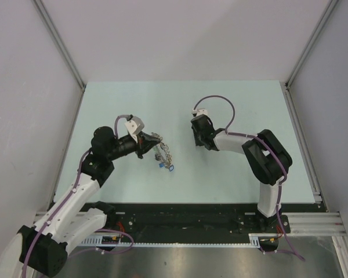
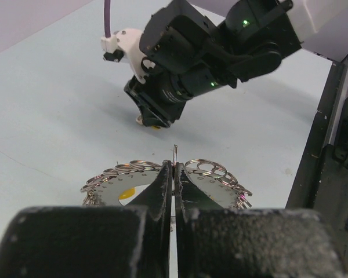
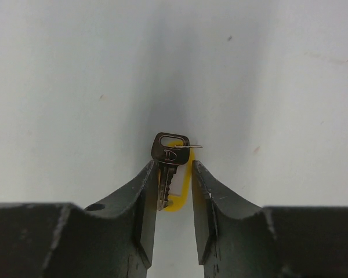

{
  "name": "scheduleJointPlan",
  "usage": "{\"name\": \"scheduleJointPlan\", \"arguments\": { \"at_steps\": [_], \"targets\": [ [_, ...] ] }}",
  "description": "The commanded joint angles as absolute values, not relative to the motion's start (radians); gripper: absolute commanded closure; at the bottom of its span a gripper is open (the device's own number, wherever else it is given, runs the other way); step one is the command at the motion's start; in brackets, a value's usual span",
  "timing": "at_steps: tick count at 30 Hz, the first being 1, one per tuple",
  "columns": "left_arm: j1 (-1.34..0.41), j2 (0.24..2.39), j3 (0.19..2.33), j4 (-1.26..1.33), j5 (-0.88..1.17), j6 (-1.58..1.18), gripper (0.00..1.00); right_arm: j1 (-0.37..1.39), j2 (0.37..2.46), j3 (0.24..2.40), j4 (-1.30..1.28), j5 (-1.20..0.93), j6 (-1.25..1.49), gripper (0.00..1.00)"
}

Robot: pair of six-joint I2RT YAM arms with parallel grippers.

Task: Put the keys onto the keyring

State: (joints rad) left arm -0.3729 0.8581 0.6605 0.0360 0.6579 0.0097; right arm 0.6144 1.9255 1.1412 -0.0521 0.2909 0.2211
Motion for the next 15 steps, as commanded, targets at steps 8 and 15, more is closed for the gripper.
{"name": "scheduleJointPlan", "arguments": {
  "at_steps": [8,15],
  "targets": [
    [-0.362,0.804,0.692,0.071,0.655,0.034,1.00,0.873,1.740,0.936,-0.301,0.242,0.479,0.58],
    [-0.356,0.799,0.696,0.054,0.638,0.044,1.00,0.884,1.527,0.928,-0.293,0.117,0.330,0.39]
  ]
}}
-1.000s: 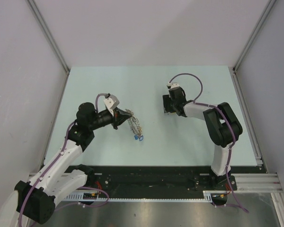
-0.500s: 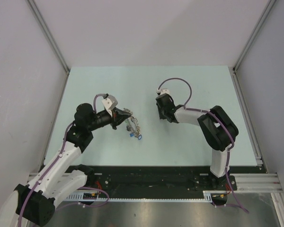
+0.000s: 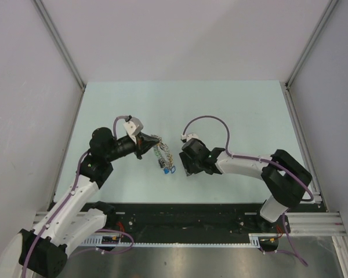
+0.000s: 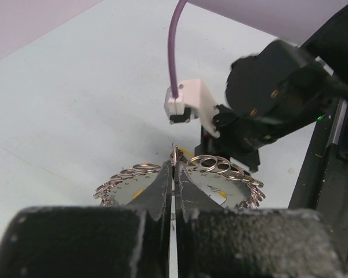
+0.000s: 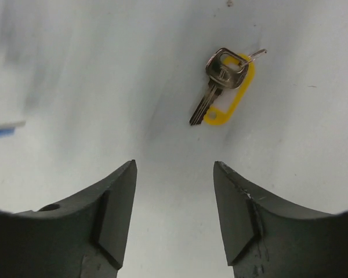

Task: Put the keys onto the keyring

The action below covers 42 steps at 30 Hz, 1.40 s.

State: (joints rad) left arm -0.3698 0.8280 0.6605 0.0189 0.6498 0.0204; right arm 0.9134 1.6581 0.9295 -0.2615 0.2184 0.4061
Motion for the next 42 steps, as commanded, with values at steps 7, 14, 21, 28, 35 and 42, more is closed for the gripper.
{"name": "scheduleJointPlan", "arguments": {
  "at_steps": [7,14,21,28,35,42],
  "targets": [
    [-0.339,0.795,0.696,0.048,0.630,0.055,1.00,0.631,1.440,0.838,-0.146,-0.123,0.215,0.46],
    [-0.336,0.807,0.698,0.044,0.641,0.055,1.00,0.512,1.497,0.805,0.026,-0.293,0.078,0.49],
    [-0.334,0.815,0.699,0.043,0.644,0.052,1.00,0.465,1.641,0.807,0.124,-0.359,0.003,0.50],
    [-0.334,0.821,0.701,0.038,0.644,0.057,1.00,0.489,1.718,0.828,0.144,-0.357,-0.049,0.55],
    [-0.334,0.824,0.703,0.032,0.646,0.060,1.00,0.561,1.752,0.879,0.046,-0.305,-0.043,0.57],
    [-0.333,0.825,0.704,0.031,0.641,0.064,1.00,0.649,1.730,0.877,-0.090,-0.203,0.102,0.60]
  ]
}}
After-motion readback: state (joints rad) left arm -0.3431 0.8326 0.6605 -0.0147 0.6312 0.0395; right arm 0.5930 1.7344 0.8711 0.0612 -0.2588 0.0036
